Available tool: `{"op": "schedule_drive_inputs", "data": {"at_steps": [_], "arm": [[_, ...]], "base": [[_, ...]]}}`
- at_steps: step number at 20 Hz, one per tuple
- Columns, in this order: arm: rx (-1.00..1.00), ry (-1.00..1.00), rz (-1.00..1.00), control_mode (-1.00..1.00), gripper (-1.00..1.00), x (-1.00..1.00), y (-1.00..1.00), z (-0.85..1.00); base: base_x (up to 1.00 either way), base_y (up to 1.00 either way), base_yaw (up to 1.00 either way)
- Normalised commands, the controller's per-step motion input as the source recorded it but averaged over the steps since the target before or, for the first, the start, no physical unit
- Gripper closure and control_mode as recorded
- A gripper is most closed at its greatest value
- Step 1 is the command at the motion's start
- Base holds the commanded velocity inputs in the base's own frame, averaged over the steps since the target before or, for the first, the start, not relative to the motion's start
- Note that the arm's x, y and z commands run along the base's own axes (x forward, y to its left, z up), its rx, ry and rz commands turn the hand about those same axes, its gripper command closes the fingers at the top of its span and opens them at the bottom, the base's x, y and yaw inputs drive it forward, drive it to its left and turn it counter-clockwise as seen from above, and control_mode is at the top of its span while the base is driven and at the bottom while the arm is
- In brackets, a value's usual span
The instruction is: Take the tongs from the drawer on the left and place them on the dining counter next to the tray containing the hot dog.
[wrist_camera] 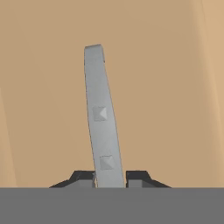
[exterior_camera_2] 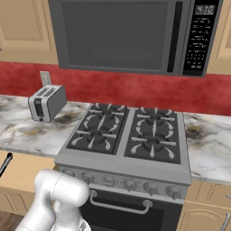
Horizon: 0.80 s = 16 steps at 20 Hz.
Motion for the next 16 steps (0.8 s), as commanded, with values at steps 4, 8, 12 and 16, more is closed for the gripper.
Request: {"op": "schedule_drive_inputs", "data": {"at_steps": [4, 8, 12, 16], "arm": [[0.0, 0.0, 0.0, -1.0, -1.0, 0.0, 0.0, 0.0], [0.0, 0.0, 0.0, -1.0, -1.0, 0.0, 0.0, 0.0], [0.0, 0.0, 0.0, -1.0, -1.0, -0.01, 0.0, 0.0], [0.0, 0.0, 0.0, -1.0, -1.0, -0.2, 0.0, 0.27]], "base": [[0.0, 0.0, 0.0], [0.0, 0.0, 0.0], [0.0, 0.0, 0.0], [0.0, 0.0, 0.0]]}}
